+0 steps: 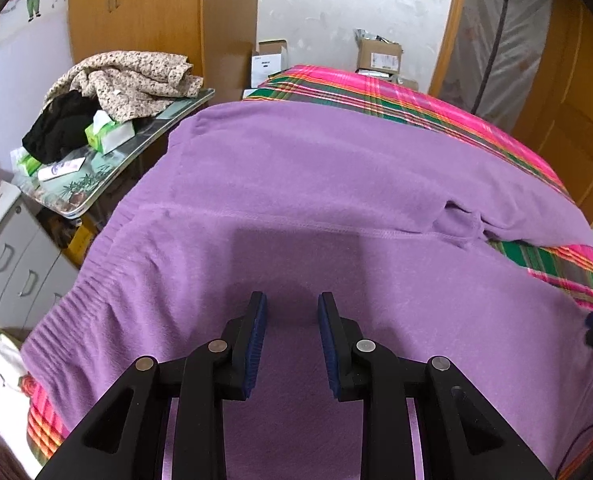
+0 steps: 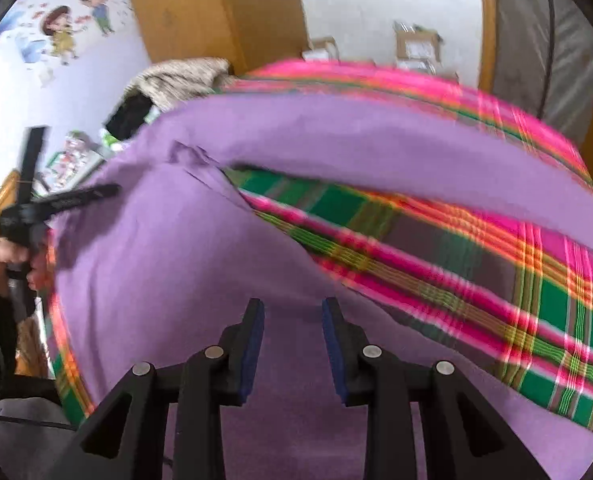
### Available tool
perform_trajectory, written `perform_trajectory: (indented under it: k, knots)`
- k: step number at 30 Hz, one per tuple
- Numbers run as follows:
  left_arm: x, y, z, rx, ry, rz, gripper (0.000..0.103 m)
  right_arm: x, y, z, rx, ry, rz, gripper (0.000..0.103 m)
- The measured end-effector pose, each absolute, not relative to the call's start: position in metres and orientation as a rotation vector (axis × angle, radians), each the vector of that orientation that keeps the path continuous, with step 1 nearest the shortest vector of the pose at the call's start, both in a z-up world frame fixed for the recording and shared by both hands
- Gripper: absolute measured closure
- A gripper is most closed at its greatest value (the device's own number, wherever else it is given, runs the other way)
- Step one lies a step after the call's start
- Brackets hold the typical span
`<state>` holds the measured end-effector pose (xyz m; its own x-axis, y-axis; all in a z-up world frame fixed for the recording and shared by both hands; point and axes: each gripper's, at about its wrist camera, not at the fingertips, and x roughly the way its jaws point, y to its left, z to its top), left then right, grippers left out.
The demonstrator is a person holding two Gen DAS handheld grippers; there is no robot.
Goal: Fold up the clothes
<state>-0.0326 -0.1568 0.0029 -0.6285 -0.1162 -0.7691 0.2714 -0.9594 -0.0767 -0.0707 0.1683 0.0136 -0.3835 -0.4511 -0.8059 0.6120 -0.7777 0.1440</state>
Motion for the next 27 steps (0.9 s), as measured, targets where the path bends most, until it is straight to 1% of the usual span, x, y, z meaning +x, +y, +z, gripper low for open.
perform_trajectory:
  k: [4, 10, 13, 15, 17, 18, 19, 23, 27]
  knots:
    - [-0.040, -0.167, 0.027, 1.163, 0.239, -2.659, 0.076, -0.081, 0.173, 0.043, 1.076, 0.248, -2.214, 0.072]
    - [-0.056, -0.183, 0.066, 1.051, 0.193, -2.694, 0.076, -0.095, 0.176, 0.110, 0.744, 0.121, -2.212, 0.072]
    - [-0.067, -0.191, 0.080, 1.001, 0.177, -2.718, 0.076, -0.108, 0.167, 0.123, 0.653, 0.161, -2.211, 0.072]
    - [-0.076, -0.196, 0.086, 0.985, 0.157, -2.732, 0.076, -0.120, 0.158, 0.125, 0.660, 0.215, -2.236, 0.072]
    - [-0.085, -0.199, 0.088, 0.994, 0.132, -2.739, 0.076, -0.126, 0.158, 0.131, 0.600, 0.179, -2.227, 0.072]
    - [-0.088, -0.199, 0.087, 1.001, 0.115, -2.739, 0.076, -0.127, 0.159, 0.133, 0.571, 0.161, -2.222, 0.071]
    - [-0.091, -0.198, 0.086, 1.007, 0.095, -2.743, 0.076, -0.129, 0.156, 0.132, 0.564, 0.165, -2.218, 0.066]
    - [-0.105, -0.196, 0.077, 1.041, 0.038, -2.756, 0.076, -0.151, 0.130, 0.104, 0.708, 0.291, -2.190, 0.065]
    - [-0.126, -0.201, 0.063, 1.095, 0.018, -2.759, 0.076, -0.174, 0.114, 0.081, 0.826, 0.323, -2.153, 0.065]
